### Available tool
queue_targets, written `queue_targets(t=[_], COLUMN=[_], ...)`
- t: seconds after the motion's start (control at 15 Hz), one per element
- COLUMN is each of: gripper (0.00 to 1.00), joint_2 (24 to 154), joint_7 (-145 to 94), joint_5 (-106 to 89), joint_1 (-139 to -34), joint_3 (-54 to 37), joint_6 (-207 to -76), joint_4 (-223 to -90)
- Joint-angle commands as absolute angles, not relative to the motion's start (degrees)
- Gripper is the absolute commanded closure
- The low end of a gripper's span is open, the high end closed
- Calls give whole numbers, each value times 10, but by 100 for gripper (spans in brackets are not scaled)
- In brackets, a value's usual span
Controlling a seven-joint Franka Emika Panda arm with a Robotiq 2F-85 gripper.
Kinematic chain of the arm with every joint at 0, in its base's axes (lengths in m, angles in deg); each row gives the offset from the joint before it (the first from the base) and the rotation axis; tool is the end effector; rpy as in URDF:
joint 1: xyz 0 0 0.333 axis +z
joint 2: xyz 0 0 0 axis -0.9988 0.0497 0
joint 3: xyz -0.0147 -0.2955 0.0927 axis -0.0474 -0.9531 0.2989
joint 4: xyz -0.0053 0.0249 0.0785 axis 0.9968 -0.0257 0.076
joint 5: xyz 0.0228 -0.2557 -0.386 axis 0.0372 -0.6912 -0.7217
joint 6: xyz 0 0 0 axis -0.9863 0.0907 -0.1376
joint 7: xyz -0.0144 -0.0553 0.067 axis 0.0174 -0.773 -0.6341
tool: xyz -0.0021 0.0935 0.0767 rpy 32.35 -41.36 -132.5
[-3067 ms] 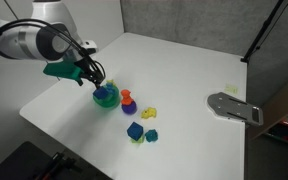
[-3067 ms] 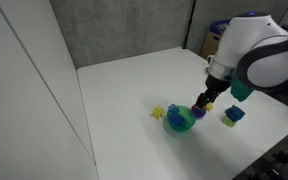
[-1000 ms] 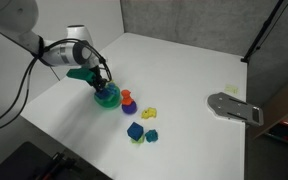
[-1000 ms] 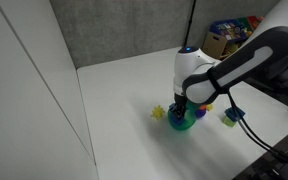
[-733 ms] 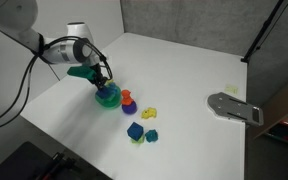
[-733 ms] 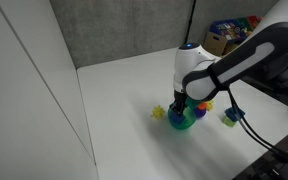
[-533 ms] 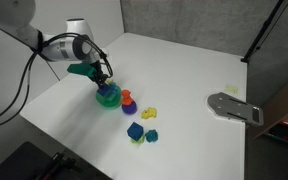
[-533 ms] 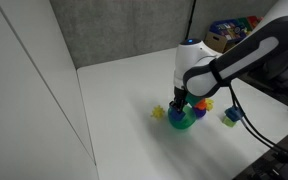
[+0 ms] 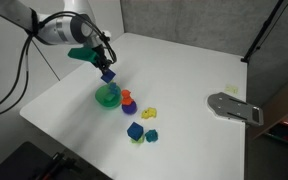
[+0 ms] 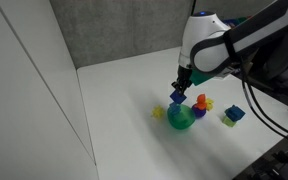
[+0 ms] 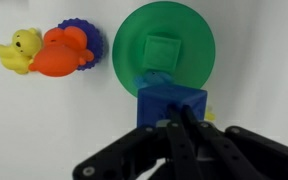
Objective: Pick up the blue block from the green bowl and put it on the table
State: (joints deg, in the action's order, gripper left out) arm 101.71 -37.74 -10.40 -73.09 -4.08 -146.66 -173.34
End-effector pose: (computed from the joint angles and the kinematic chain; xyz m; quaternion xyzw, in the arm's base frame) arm 0.6552 0.1690 0.1567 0.9995 0.0152 0.0164 0.0242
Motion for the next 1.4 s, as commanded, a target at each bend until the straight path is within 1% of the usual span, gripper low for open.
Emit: queue_targets(t=[0.0, 0.67, 1.33], gripper=[96, 97, 97], joint_2=[969, 916, 936], joint_7=[-374, -376, -381], joint_5=[-102, -113, -139], joint_1=[-754, -828, -883], joint_3=[-48, -97, -152], joint_6=[-1442, -1421, -1427], joint_4=[-1744, -1760, -1810])
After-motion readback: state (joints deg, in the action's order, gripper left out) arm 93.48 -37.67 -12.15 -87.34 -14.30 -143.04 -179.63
